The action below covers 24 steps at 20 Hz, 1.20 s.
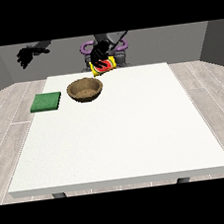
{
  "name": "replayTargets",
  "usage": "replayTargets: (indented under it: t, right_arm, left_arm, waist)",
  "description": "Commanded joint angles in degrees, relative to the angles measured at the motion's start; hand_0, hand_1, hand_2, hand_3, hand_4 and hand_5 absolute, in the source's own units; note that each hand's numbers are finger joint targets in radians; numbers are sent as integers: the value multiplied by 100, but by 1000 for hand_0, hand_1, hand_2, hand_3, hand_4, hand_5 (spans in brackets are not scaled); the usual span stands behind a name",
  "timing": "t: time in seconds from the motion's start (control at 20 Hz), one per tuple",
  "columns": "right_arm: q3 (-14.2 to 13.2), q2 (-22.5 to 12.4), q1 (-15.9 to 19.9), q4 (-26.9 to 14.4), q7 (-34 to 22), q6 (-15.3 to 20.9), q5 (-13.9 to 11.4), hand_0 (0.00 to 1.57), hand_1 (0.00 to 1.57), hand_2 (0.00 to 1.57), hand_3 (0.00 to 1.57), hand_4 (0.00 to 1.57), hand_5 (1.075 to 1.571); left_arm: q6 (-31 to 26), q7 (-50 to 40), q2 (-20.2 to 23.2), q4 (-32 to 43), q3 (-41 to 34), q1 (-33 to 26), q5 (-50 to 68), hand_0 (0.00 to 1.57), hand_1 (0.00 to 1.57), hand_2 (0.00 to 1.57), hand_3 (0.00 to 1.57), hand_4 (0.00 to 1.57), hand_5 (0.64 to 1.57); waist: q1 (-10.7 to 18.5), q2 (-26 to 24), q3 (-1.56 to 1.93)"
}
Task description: Pick the cup and pour the ball into the bowl, then pick the bowl and place it on the pad
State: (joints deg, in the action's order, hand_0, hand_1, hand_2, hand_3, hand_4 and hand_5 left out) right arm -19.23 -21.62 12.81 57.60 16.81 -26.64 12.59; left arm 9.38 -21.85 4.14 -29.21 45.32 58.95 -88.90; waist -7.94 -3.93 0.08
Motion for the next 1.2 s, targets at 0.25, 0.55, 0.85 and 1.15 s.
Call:
replayTargets:
  t: [0.25, 0.55, 0.85, 1.15]
  right_arm:
    - [-15, 36, 203, -53, -486, 139, 144, 0, 0, 0, 0, 0, 1569]
    - [-115, 160, -93, 24, -490, 450, 119, 0, 0, 0, 0, 225, 1565]
    - [-67, 483, -138, 147, -337, 608, 140, 0, 0, 0, 0, 364, 1568]
    - [233, 843, 205, 390, -271, 996, -127, 0, 0, 0, 0, 293, 1570]
  left_arm:
    - [-502, 312, -116, -182, 132, 77, -721, 1446, 1446, 1571, 1571, 1529, 1134]
    - [867, -127, -34, -1052, -2212, -534, 1648, 1301, 1301, 1571, 1571, 1571, 1190]
    - [1957, 391, -401, -1973, -3687, -1506, 3956, 558, 558, 0, 0, 891, 1502]
    - [1882, 1736, -411, -3066, -4057, -2363, 6717, 0, 0, 0, 0, 0, 1556]
  waist:
    - [225, 114, -8]
    - [725, -164, -77]
    - [813, 277, -132]
    - [660, 854, -97]
